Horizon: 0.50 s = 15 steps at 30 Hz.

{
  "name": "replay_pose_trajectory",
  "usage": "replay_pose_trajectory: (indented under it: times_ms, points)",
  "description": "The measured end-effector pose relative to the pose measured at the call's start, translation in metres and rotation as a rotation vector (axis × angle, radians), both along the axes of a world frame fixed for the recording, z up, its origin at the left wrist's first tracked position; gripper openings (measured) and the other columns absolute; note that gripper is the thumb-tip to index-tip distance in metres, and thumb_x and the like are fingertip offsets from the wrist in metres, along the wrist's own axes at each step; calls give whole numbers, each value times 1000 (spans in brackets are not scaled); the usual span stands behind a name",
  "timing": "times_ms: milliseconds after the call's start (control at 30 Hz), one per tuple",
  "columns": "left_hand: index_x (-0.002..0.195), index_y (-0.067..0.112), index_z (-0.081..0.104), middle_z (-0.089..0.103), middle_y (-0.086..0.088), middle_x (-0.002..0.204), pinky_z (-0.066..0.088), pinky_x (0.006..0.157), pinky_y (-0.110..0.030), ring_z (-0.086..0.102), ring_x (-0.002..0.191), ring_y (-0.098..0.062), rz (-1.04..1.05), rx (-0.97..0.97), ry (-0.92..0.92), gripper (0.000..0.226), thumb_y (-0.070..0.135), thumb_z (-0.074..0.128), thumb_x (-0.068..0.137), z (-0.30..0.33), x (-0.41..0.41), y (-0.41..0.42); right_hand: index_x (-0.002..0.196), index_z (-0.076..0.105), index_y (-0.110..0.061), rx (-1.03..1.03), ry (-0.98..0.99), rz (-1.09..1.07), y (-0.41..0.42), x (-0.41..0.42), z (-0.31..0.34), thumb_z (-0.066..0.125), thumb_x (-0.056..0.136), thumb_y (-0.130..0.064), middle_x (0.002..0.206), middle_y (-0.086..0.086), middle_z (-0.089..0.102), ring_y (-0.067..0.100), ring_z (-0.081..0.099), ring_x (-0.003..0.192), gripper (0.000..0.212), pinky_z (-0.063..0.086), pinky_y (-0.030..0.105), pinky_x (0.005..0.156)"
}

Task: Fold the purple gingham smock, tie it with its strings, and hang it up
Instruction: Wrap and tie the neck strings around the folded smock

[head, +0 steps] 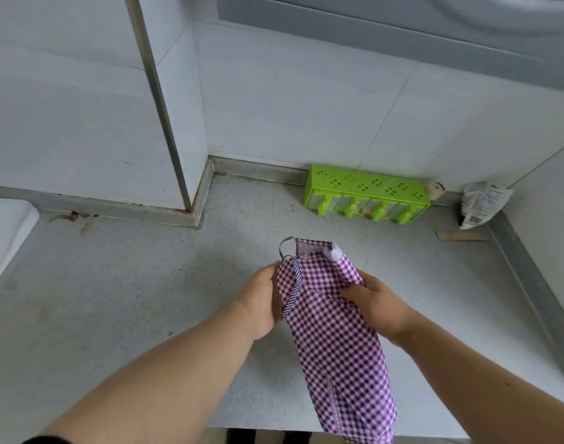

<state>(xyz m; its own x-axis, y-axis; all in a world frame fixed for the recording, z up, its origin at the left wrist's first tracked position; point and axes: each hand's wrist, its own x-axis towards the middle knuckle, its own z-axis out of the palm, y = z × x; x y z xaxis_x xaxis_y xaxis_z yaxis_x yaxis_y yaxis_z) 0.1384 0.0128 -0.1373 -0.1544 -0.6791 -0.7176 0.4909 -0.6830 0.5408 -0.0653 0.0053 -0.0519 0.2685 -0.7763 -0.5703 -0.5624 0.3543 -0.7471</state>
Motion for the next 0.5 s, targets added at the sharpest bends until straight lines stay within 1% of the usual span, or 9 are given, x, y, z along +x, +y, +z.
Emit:
replay_pose_trajectory:
  times_ms: [67,100,167,200,300,367,433,467,500]
  points:
    - [128,5,72,79,-14,119,59,98,-45,76,110,-31,92,13,4,46,33,39,113,-2,-2,-2,119,65,-29,36,-53,-84,4,-3,1,43,105,-16,109,-7,78,17,74,103,29,54,44,103]
    - [127,6,72,80,-13,116,61,89,-42,78,103,-30,138,34,3,42,31,42,112,-6,-3,-3,119,65,-30,49,-72,-137,5,-4,0,43,105,-17,109,-7,79,19,74,103,28,54,45,102]
    - [121,10,73,80,-11,114,59,71,-36,78,90,-27,170,55,-34,34,28,46,111,-9,-3,0,117,64,-27,76,-116,-273,6,-8,-5,44,104,-16,108,-2,79,25,73,105,26,53,47,103]
    - [118,11,73,80,-11,115,57,70,-35,76,91,-26,166,55,-61,32,28,47,110,-9,-3,5,115,64,-24,92,-138,-347,5,-10,-8,44,104,-16,107,1,79,28,73,105,25,53,49,102]
    - [119,16,73,81,-4,113,59,85,-39,76,104,-26,96,-6,-200,34,32,44,113,-15,-2,20,113,62,-19,124,-174,-501,2,-14,-17,42,105,-15,110,9,76,33,71,106,22,53,50,100]
    - [120,25,74,81,3,110,61,91,-40,77,102,-23,78,-85,-309,31,35,46,113,-17,0,25,108,61,-22,136,-161,-541,1,-15,-25,40,106,-16,113,10,74,34,70,107,22,52,52,104]
    - [116,37,74,80,9,112,60,96,-40,77,99,-18,43,-189,-456,25,37,49,111,-18,3,25,105,61,-23,158,-151,-567,2,-15,-38,39,106,-17,115,11,73,35,69,109,23,50,55,107]
    - [116,42,73,78,12,117,58,98,-38,75,101,-14,3,-253,-532,24,38,49,111,-17,5,26,105,61,-23,166,-142,-571,2,-16,-44,39,106,-18,116,11,72,34,69,110,23,49,55,108]
    - [121,43,72,75,15,123,56,100,-32,72,107,-9,-57,-327,-620,26,38,49,111,-17,6,27,104,61,-24,180,-137,-580,2,-16,-51,39,107,-19,117,11,72,34,68,110,23,49,55,109]
